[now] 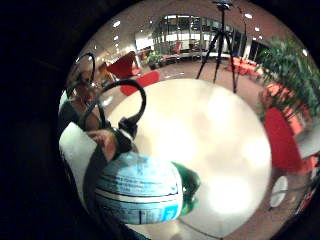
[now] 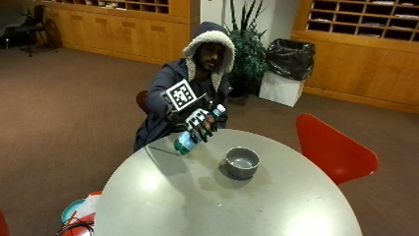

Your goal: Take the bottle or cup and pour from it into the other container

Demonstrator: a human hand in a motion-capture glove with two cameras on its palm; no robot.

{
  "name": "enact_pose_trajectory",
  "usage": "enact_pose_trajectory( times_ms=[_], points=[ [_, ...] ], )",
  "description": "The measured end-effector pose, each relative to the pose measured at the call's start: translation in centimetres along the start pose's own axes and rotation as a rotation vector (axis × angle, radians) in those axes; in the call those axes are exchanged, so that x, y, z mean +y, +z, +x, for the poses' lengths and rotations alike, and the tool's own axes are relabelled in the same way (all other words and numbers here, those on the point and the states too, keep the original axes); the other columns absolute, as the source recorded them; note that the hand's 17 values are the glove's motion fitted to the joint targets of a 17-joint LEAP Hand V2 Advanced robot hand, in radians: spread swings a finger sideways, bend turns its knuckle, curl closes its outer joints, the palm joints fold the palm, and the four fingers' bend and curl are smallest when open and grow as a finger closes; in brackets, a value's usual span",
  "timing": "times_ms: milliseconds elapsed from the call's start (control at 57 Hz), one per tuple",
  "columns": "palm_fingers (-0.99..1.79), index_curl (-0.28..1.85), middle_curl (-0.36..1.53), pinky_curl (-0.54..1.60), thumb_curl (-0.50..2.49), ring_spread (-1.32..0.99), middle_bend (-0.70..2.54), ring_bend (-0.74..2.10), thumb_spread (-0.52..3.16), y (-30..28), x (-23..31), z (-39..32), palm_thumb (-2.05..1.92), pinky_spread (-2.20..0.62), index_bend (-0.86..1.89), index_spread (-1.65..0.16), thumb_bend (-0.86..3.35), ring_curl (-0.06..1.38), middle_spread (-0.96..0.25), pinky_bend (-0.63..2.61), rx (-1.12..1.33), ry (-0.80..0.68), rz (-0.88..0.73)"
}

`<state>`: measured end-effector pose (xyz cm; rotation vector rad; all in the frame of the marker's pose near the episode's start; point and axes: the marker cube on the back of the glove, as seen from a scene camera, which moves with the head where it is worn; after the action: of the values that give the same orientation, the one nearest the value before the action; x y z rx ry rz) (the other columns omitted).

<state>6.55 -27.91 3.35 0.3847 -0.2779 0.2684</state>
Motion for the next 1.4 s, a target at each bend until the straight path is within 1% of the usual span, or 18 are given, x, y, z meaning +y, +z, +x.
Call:
enact_pose_trajectory(
  times_ms=[18,88,158,263,404,527,632,755,842,1053,1141,1211,1299,1369,1404],
  points=[
    [1.25,0.47,0.49,0.36,0.69,-0.13,0.33,0.6,0.3,-0.1,-0.3,-0.5,0.99,0.03,0.18,-0.27,-0.04,0.41,-0.2,0.34,0.036,-0.005,-0.002],
    [1.25,0.47,0.49,0.36,0.7,-0.13,0.33,0.6,0.3,-0.4,-0.6,-1.9,0.98,0.03,0.18,-0.27,-0.04,0.41,-0.2,0.34,0.172,-0.17,-0.022],
    [1.25,0.47,0.49,0.37,0.7,-0.13,0.33,0.61,0.3,-0.3,-1.4,-3.4,0.98,0.03,0.18,-0.27,-0.04,0.41,-0.2,0.34,0.323,-0.276,-0.048],
    [1.25,0.48,0.5,0.37,0.71,-0.13,0.34,0.61,0.3,0.7,-2.2,-5.8,0.98,0.02,0.18,-0.27,-0.04,0.41,-0.2,0.34,0.543,-0.384,-0.093],
    [1.25,0.48,0.5,0.37,0.72,-0.14,0.34,0.62,0.3,2.6,-1.5,-8.0,0.97,0.01,0.18,-0.27,-0.04,0.41,-0.2,0.34,0.793,-0.522,-0.134],
    [1.25,0.48,0.5,0.38,0.72,-0.14,0.34,0.62,0.31,4.6,-1.8,-9.1,0.97,0.01,0.18,-0.27,-0.04,0.41,-0.2,0.34,0.963,-0.627,-0.169],
    [1.25,0.49,0.5,0.38,0.73,-0.14,0.34,0.62,0.31,6.5,0.1,-10.7,0.97,0.01,0.18,-0.27,-0.04,0.41,-0.2,0.34,1.07,-0.679,-0.199],
    [1.25,0.49,0.5,0.38,0.73,-0.14,0.35,0.61,0.31,8.0,-0.5,-10.9,0.96,0.0,0.18,-0.27,-0.04,0.41,-0.2,0.34,1.18,-0.729,-0.198],
    [1.26,0.49,0.5,0.38,0.73,-0.14,0.35,0.62,0.31,9.3,1.3,-11.7,0.96,0.0,0.18,-0.27,-0.04,0.41,-0.2,0.34,1.255,-0.761,-0.213],
    [1.26,0.49,0.5,0.38,0.73,-0.14,0.35,0.62,0.31,10.2,0.4,-10.7,0.96,0.0,0.18,-0.27,-0.04,0.41,-0.21,0.35,1.351,-0.804,-0.252],
    [1.26,0.49,0.5,0.38,0.74,-0.14,0.35,0.62,0.31,11.3,2.7,-11.4,0.96,0.0,0.18,-0.26,-0.04,0.41,-0.21,0.35,1.402,-0.824,-0.252],
    [1.26,0.49,0.5,0.38,0.74,-0.14,0.35,0.62,0.31,11.4,1.9,-11.0,0.95,0.0,0.18,-0.26,-0.04,0.41,-0.21,0.35,1.436,-0.85,-0.251],
    [1.26,0.49,0.5,0.38,0.74,-0.14,0.35,0.61,0.31,11.6,1.8,-11.1,0.95,0.0,0.18,-0.26,-0.04,0.41,-0.21,0.34,1.414,-0.85,-0.259],
    [1.26,0.49,0.5,0.38,0.74,-0.14,0.35,0.61,0.31,11.1,0.1,-10.4,0.95,-0.01,0.18,-0.26,-0.04,0.41,-0.21,0.34,1.409,-0.855,-0.253],
    [1.26,0.49,0.5,0.38,0.74,-0.14,0.35,0.62,0.31,11.1,0.4,-10.6,0.95,-0.01,0.18,-0.26,-0.04,0.41,-0.21,0.34,1.409,-0.853,-0.251]
  ],
)
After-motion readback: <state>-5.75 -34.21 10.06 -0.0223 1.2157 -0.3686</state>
